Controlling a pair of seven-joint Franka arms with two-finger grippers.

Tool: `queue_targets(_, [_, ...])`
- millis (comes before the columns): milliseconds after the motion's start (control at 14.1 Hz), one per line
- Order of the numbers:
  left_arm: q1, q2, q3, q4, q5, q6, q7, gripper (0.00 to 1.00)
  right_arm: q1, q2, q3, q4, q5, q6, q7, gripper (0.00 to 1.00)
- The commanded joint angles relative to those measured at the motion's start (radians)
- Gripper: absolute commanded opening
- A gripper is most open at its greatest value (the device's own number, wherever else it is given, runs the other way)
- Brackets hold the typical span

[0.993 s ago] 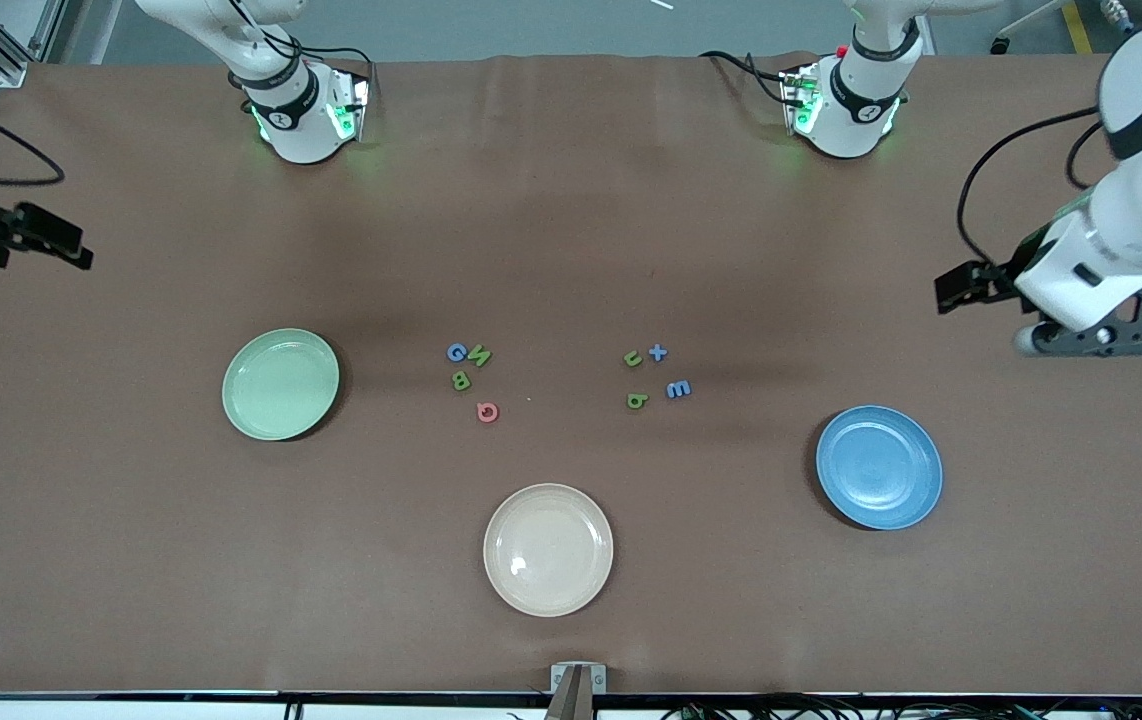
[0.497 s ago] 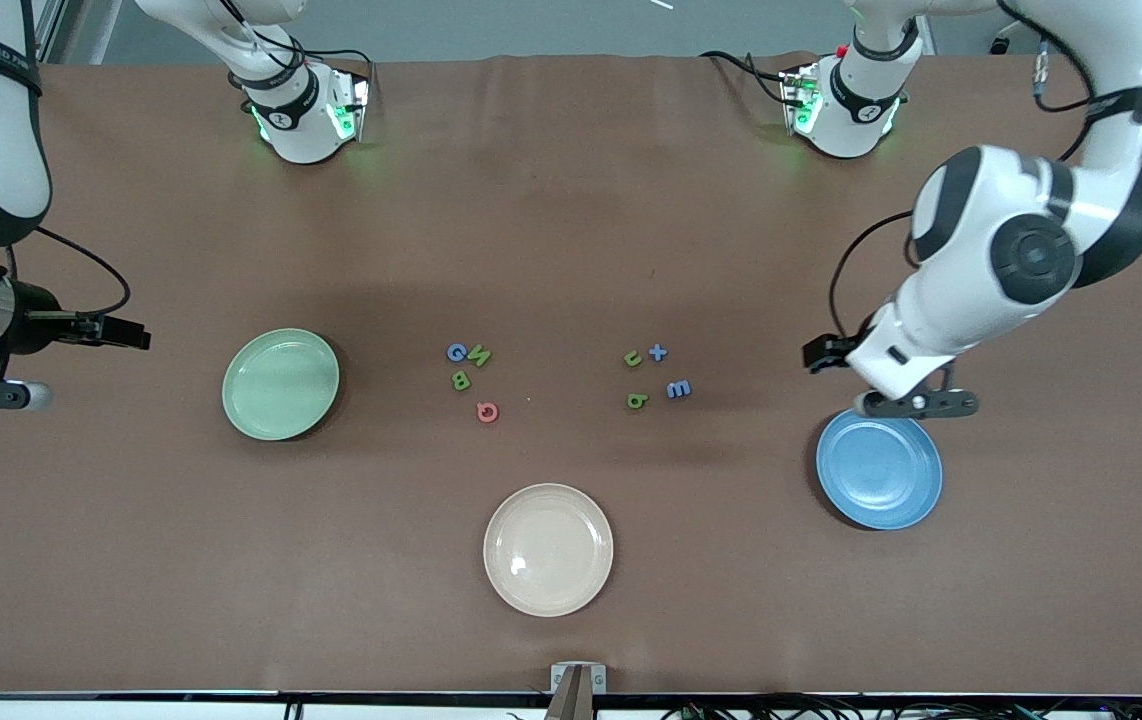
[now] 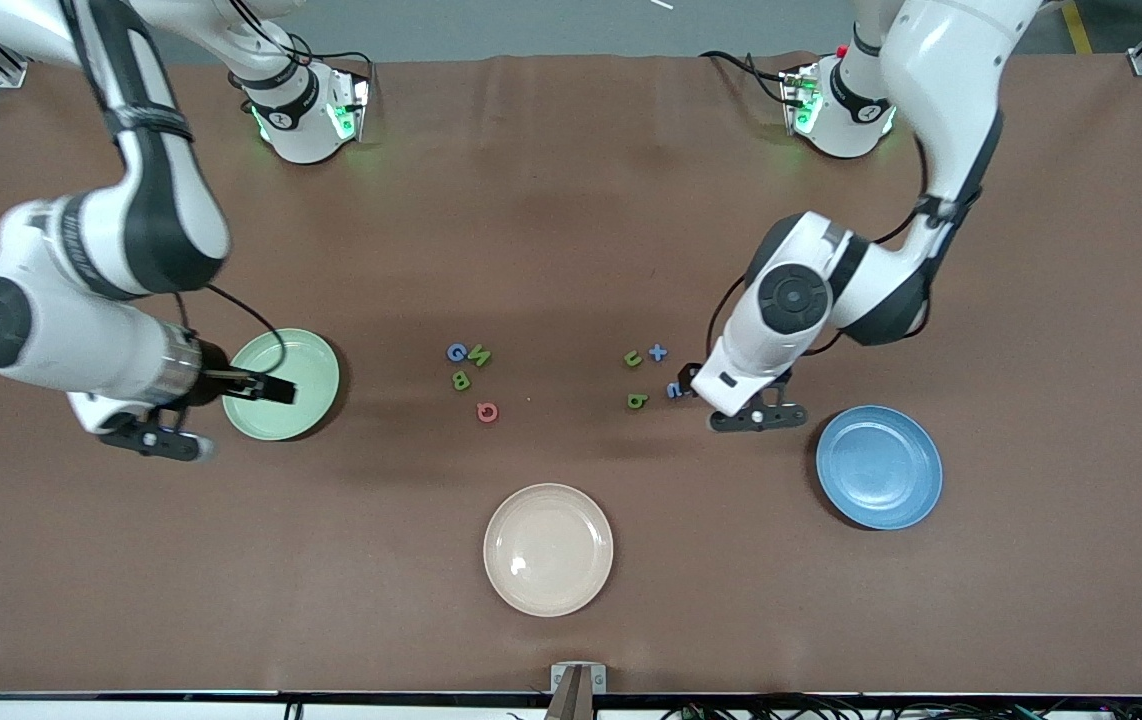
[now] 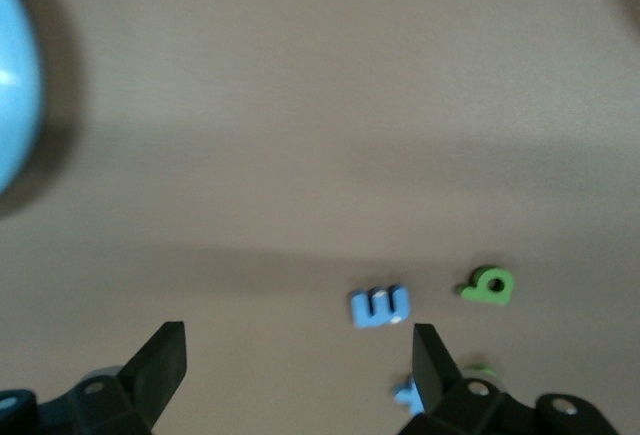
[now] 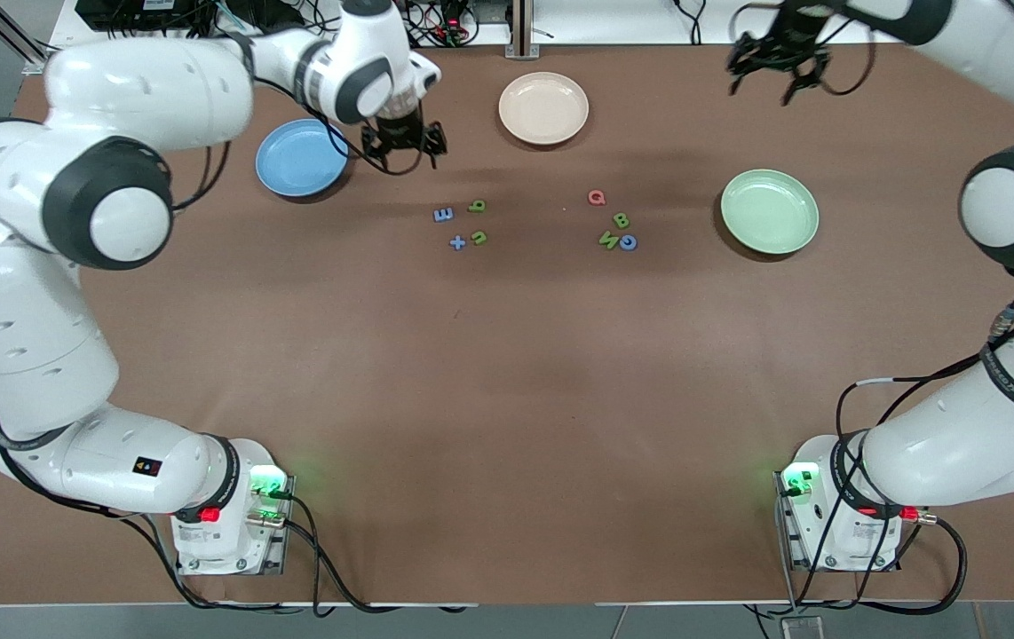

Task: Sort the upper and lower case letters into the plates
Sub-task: 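Reach the pink Q with the right gripper while the left gripper grasps m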

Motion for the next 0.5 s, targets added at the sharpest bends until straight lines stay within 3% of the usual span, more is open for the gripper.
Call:
queue_targets(0, [-0.020,0.054,0.002,0.006,0.021,0.066,-0.037,0.97,0.070,0.054,-0.008,0.003,0.029,0.064,0.106,1.00])
queue_targets(426, [-0.041,0.123,0.003,-0.033,0.021,0.183,-0.130,0.93,0.188,0.193,-0.008,0.003,0.029,0.264,0.200,1.00])
